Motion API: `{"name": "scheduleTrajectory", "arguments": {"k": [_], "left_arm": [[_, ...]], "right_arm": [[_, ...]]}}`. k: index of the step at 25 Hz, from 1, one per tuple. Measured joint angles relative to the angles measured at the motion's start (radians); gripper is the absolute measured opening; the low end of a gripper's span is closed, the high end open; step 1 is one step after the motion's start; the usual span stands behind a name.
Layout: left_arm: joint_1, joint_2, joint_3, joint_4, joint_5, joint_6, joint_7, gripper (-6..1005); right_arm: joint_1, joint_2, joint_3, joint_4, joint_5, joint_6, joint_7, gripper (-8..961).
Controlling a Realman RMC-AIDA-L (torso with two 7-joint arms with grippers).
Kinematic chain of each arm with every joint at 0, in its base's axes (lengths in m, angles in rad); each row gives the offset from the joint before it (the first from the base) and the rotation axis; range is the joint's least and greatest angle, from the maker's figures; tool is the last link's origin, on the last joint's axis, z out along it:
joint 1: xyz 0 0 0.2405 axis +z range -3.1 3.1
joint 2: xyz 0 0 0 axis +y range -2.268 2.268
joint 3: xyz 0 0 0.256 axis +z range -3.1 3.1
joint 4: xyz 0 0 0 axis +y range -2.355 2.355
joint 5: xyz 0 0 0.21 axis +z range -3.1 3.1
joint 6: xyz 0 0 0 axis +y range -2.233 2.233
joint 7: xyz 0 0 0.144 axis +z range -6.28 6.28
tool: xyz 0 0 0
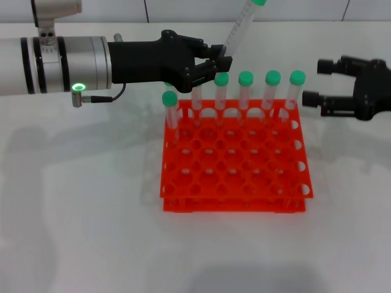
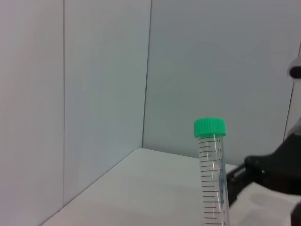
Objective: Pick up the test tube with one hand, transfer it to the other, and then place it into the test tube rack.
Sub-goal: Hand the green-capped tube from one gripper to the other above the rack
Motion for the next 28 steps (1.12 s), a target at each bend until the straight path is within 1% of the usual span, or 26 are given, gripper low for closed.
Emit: {"name": "scheduleTrajectory", "arguments": {"k": [8,16,23,28], "left_arm": [[0.007,0.0,0.0,0.0,0.0,0.003,0.001,201],[0.009,-0.005,0.0,0.0,0.0,0.003,0.007,201],[0.008,-0.007,0.0,0.0,0.0,0.003,0.009,201],[0.009,-0.01,0.0,0.0,0.0,0.003,0.009,201]], "right_arm": [[0.003,-0.003,0.001,-0.001,0.13,0.036,0.021,840],[0.037,0.005,-0.007,0.013,0.146,0.048,0.038,839],[0.074,0.01,-0.036,0.052,0.2,0.065,0.044,839],[0.087,0.015,-0.051,0.065,0.222,0.082,0.044,839]]}}
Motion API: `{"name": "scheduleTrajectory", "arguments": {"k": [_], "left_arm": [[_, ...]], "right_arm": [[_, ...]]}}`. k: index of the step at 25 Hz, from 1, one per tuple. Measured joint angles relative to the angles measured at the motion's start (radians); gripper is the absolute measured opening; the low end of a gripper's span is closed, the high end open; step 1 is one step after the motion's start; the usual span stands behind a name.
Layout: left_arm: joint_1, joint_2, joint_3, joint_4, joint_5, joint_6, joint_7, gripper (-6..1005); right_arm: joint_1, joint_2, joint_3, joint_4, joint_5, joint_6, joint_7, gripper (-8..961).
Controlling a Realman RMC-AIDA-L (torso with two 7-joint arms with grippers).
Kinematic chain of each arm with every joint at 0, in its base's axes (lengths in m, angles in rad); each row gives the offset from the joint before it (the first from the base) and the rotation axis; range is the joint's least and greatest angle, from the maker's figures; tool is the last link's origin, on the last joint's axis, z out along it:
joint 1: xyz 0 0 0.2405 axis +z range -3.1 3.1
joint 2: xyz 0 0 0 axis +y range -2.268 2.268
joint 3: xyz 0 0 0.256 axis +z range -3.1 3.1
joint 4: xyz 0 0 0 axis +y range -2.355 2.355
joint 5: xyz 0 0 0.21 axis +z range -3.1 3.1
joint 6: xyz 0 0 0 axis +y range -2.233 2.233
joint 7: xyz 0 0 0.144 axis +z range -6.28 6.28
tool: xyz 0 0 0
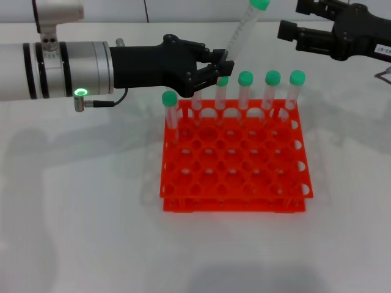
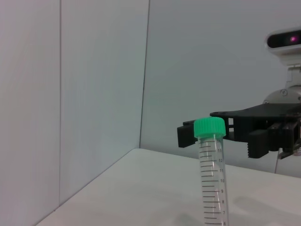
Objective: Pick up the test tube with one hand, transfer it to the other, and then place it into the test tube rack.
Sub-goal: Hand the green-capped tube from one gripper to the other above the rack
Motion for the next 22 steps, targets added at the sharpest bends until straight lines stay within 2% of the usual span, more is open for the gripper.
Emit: {"name": "scheduleTrajectory", "arguments": {"k": [5,22], "left_arm": [[0.0,-0.001,0.0,0.0,0.0,0.0,0.0,201],[0.002,-0.009,0.0,0.0,0.0,-0.003,0.002,201]], "right_arm": [[0.002,0.0,-0.088,0.004,0.069,0.051,-0.003,838],[0.022,0.001,-0.148,0.005,0.143,0.083,-0.006,838]]}}
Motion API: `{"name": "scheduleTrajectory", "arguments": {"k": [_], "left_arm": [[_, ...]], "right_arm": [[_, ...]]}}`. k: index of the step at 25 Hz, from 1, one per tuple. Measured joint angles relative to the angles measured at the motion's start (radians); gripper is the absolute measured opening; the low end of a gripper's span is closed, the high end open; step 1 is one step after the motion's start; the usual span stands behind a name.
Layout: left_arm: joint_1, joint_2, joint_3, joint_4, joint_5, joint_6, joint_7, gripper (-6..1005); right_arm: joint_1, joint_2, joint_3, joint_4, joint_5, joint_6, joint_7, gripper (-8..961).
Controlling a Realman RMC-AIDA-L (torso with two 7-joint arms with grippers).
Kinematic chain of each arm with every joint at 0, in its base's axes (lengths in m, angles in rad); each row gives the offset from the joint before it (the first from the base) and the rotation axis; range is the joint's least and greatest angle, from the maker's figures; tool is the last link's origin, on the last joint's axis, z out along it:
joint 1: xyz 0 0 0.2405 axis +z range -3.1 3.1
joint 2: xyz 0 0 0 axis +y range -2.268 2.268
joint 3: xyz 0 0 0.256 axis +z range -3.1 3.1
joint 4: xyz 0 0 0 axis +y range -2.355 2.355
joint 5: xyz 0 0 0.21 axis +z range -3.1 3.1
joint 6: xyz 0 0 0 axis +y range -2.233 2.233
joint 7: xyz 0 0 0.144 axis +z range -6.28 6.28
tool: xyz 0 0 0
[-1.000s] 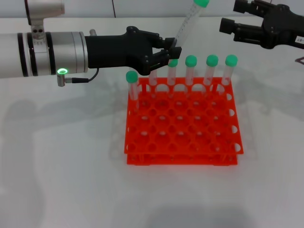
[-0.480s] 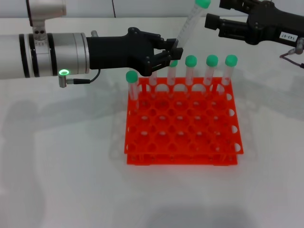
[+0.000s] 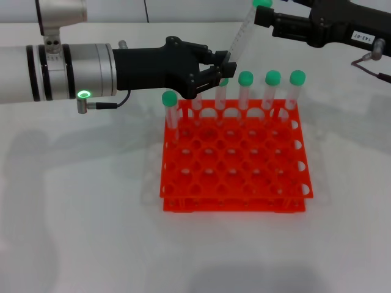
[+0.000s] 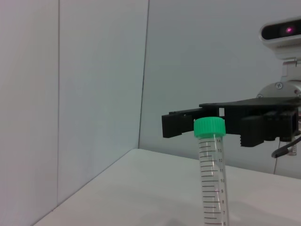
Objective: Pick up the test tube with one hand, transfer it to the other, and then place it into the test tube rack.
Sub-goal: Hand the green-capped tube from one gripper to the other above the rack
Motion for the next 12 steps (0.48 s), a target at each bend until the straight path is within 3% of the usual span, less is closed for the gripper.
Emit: {"name": "scheduleTrajectory", "arguments": {"k": [12], "left_arm": [[0.0,-0.003,0.0,0.0,-0.003,0.001,0.01,200]], "right_arm": [[0.007,0.001,-0.023,0.002,0.012,0.011,-0.003,823]]}}
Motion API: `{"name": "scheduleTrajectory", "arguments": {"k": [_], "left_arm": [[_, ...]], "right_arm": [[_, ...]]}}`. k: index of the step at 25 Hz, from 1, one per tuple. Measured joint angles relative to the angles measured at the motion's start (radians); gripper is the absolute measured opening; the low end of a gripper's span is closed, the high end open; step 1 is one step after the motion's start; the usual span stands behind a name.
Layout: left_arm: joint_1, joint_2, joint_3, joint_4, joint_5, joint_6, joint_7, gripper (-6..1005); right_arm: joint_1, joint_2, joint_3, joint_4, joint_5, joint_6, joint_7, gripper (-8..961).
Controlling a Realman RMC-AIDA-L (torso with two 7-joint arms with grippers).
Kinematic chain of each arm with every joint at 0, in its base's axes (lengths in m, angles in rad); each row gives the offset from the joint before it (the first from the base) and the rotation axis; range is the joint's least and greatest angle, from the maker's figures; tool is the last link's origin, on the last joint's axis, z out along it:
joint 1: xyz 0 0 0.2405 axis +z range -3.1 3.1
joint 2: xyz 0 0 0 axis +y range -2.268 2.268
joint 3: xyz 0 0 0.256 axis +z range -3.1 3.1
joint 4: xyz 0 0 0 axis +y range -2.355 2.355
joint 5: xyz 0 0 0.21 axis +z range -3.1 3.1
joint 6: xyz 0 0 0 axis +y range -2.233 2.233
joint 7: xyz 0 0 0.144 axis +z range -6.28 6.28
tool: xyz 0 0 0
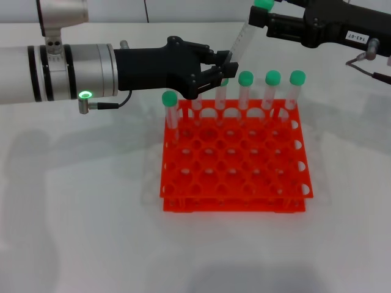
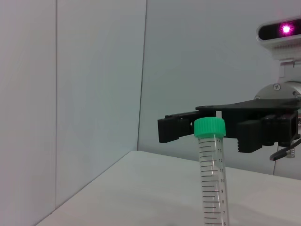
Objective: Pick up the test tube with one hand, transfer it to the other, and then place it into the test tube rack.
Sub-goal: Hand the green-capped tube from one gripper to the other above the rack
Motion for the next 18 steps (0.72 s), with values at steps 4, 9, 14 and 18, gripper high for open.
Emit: {"name": "scheduleTrajectory", "arguments": {"k": [4,9,14,18], "left_arm": [[0.001,-0.001,0.0,0.0,-0.001,0.001,0.0,200],[0.001,-0.002,0.0,0.0,-0.003,0.002,0.0,200],[0.002,-0.001,0.0,0.0,-0.003,0.002,0.0,200],[0.002,-0.001,0.0,0.0,-0.003,0.002,0.0,200]], "right_arm": [[0.001,0.0,0.0,0.005,0.004,-0.001,0.0,766],[0.001,0.0,-0.006,0.008,0.013,-0.002,0.0,715],[0.001,-0.001,-0.006,0.008,0.014,-0.002,0.0,679],[0.001,-0.001,-0.006,0.008,0.014,-0.002,0.0,651]]}}
